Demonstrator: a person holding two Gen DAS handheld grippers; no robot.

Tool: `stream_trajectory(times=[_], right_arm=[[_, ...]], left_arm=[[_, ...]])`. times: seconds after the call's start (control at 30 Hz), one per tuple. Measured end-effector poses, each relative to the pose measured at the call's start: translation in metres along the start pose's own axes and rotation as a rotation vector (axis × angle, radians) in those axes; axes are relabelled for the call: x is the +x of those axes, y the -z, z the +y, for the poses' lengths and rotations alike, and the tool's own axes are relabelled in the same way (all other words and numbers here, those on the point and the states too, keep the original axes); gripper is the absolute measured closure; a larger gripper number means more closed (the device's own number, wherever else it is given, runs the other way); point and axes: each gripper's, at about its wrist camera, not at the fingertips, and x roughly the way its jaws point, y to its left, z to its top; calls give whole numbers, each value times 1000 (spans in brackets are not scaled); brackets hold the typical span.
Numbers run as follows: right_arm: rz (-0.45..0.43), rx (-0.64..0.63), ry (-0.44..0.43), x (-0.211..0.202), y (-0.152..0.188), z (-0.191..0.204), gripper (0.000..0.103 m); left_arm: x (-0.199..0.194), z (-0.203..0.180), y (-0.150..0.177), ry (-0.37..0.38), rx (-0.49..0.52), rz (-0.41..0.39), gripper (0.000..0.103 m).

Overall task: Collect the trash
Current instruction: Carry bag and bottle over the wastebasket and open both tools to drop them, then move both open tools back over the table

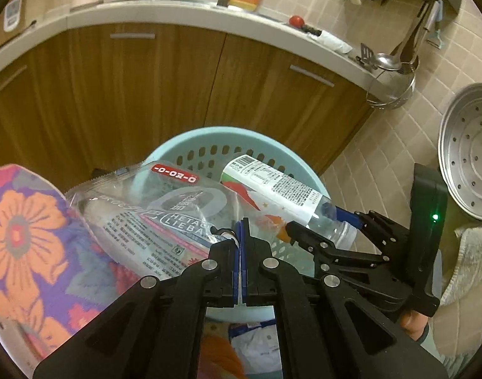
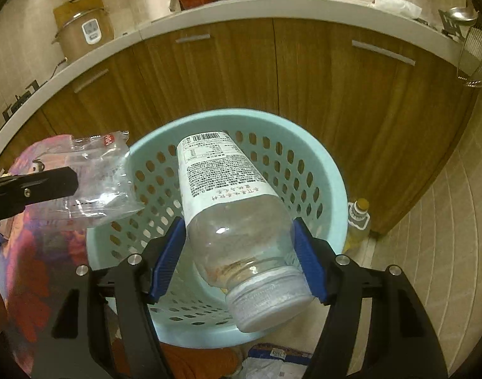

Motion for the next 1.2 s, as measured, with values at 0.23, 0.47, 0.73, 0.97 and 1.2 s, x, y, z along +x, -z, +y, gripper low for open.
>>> stream_trajectory(times=[0.23, 0.47, 0.73, 0.97, 1.2], right_arm=[[21, -24, -15, -2, 0, 8, 38], [25, -6, -7, -14, 3, -3, 37], [-21, 0, -5, -45, 1, -5, 37], [-93, -23, -46, -82, -4, 12, 34], [-174, -103, -118, -121, -10, 59, 34]], left_arm=[[11, -2, -3, 3, -2, 21, 103], [15, -4, -2, 16, 2, 39, 81], [8, -7, 7, 7, 10, 73, 50], [-25, -10, 25, -25, 19, 82, 46], [-101, 0, 47, -99, -32, -89, 46]])
